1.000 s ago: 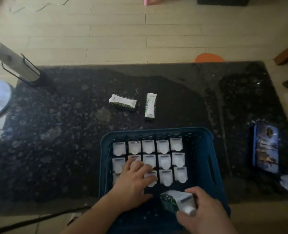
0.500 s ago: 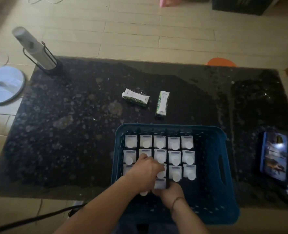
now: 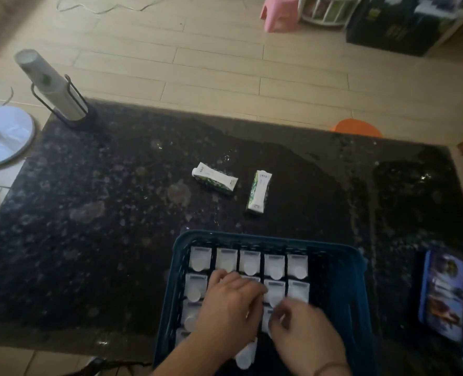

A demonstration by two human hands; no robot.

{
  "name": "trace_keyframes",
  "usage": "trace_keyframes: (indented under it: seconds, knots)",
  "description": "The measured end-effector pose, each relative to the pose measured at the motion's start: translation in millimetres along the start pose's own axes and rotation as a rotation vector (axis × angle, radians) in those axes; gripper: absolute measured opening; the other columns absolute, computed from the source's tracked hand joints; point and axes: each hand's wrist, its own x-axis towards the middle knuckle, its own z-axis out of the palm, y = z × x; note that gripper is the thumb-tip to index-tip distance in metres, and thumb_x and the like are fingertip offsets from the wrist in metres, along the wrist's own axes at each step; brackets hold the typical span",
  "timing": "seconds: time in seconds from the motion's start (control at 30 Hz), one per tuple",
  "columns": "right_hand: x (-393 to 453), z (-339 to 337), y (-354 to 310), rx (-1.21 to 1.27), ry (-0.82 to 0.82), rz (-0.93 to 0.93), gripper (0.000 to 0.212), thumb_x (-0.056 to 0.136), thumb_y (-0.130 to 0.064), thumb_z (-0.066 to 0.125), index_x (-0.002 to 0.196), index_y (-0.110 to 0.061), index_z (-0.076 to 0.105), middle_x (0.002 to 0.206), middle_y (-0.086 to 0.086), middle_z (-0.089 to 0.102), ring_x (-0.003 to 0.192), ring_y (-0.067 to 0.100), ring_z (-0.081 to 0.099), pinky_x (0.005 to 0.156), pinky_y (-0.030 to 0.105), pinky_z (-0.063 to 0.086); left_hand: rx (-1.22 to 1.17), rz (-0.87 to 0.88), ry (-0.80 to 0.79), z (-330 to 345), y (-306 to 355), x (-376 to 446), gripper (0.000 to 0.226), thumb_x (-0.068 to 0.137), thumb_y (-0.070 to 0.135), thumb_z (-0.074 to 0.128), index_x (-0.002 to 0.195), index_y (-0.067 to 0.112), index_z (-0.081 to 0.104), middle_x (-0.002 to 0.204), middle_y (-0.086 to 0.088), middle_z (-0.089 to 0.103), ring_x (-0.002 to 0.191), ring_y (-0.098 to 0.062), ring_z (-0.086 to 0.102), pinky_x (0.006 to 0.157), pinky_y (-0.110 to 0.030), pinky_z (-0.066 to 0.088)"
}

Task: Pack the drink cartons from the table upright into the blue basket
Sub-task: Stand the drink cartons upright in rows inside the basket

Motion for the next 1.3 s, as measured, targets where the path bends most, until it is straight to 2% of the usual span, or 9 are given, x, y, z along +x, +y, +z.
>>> trace_keyframes:
  seconds: [0.07, 0.17, 0.27, 0.47, 0.73, 0.87, 1.03, 1.17, 1.3]
  knots:
    - [7.8, -29.0, -17.4, 0.101, 0.246, -0.14, 0.008, 0.084, -0.039, 0.058, 0.079, -0.032, 0.058, 0.074, -0.014, 0.063, 0.07, 0.002, 0.06, 0.066, 0.023, 0.052, -0.015, -0.017, 0.103, -10.8, 1.6, 18.8, 0.014, 0.085, 0.028, 0.055, 0.087, 0.031, 0.069, 0.075, 0.017, 0.064, 0.073, -0.007, 0.056, 0.073, -0.029, 0.042]
    - [48.5, -61.0, -48.4, 0.194, 0.484, -0.369, 0.011, 0.085, -0.029, 0.062, 0.096, -0.032, 0.062, 0.1, -0.011, 0.06, 0.082, 0.004, 0.057, 0.076, 0.026, 0.051, -0.013, -0.115, 0.223, -29.3, -9.1, 46.7, 0.017, 0.086, 0.028, 0.054, 0.091, 0.029, 0.071, 0.081, 0.017, 0.066, 0.078, -0.007, 0.057, 0.074, -0.03, 0.043]
    - [116.8, -74.8, -72.5, 0.004, 0.314, -0.283, 0.037, 0.088, -0.03, 0.056, 0.125, -0.032, 0.055, 0.15, -0.002, 0.021, 0.113, 0.023, 0.053, 0.094, 0.031, 0.042, -0.095, -0.242, 0.306, -42.8, -20.9, 61.7, 0.017, 0.084, 0.021, 0.059, 0.093, 0.025, 0.072, 0.082, 0.016, 0.066, 0.074, -0.005, 0.059, 0.068, -0.03, 0.051]
    - [236.8, -57.6, -101.9, -0.222, -0.024, -0.078, 0.063, 0.082, -0.032, 0.061, 0.139, -0.04, 0.036, 0.152, 0.002, -0.017, 0.122, 0.037, 0.046, 0.108, 0.035, 0.038, -0.176, -0.308, 0.277, -56.4, -23.0, 66.3, 0.019, 0.083, 0.024, 0.058, 0.095, 0.029, 0.071, 0.081, 0.023, 0.06, 0.077, 0.001, 0.056, 0.065, -0.018, 0.05]
    - [269.6, -54.6, -79.7, -0.056, 0.147, -0.106, 0.037, 0.077, -0.019, 0.076, 0.111, -0.025, 0.063, 0.157, 0.005, -0.005, 0.132, 0.031, 0.038, 0.109, 0.029, 0.03, -0.177, -0.393, 0.155, -50.7, -5.9, 86.1, 0.019, 0.09, 0.034, 0.056, 0.106, 0.037, 0.065, 0.091, 0.022, 0.06, 0.087, 0.001, 0.052, 0.073, -0.019, 0.049]
    - [237.8, -85.3, -68.3, 0.408, 0.16, -0.164, 0.031, 0.074, 0.001, 0.069, 0.086, -0.028, 0.068, 0.132, 0.013, 0.052, 0.11, 0.026, 0.058, 0.096, 0.036, 0.048, -0.394, -0.441, 0.231, -58.8, 1.3, 91.0, 0.017, 0.092, 0.026, 0.06, 0.108, 0.032, 0.064, 0.09, 0.017, 0.058, 0.077, -0.005, 0.057, 0.069, -0.023, 0.052]
    - [110.7, -116.7, -36.1, 1.214, -0.083, -0.564, 0.068, 0.078, 0.012, 0.058, 0.133, -0.026, 0.047, 0.135, 0.004, 0.054, 0.116, 0.03, 0.058, 0.085, 0.045, 0.055, -0.935, -0.577, 0.275, -58.8, 37.6, 100.5, 0.055, 0.081, 0.045, 0.07, 0.13, 0.037, 0.046, 0.124, 0.017, 0.051, 0.104, -0.004, 0.06, 0.084, -0.024, 0.055]
    - [13.9, -91.3, -12.0, 1.42, -0.129, -0.632, 0.085, 0.062, -0.006, 0.085, 0.13, -0.043, 0.05, 0.139, 0.005, 0.054, 0.122, 0.031, 0.056, 0.089, 0.046, 0.053, -1.462, -0.517, -0.097, -55.3, 54.0, 94.6, 0.059, 0.067, 0.04, 0.079, 0.122, 0.028, 0.061, 0.115, -0.006, 0.069, 0.105, -0.022, 0.067, 0.089, -0.041, 0.055]
    - [-38.2, -73.0, 11.0, 1.077, 0.206, -0.379, 0.06, 0.051, -0.057, 0.083, 0.107, -0.051, 0.062, 0.117, -0.016, 0.068, 0.104, 0.007, 0.066, 0.081, 0.028, 0.056, -1.24, -0.418, -0.259, -39.3, 68.7, 59.8, 0.058, 0.069, 0.03, 0.084, 0.121, 0.034, 0.059, 0.116, 0.003, 0.07, 0.108, -0.016, 0.066, 0.096, -0.041, 0.052]
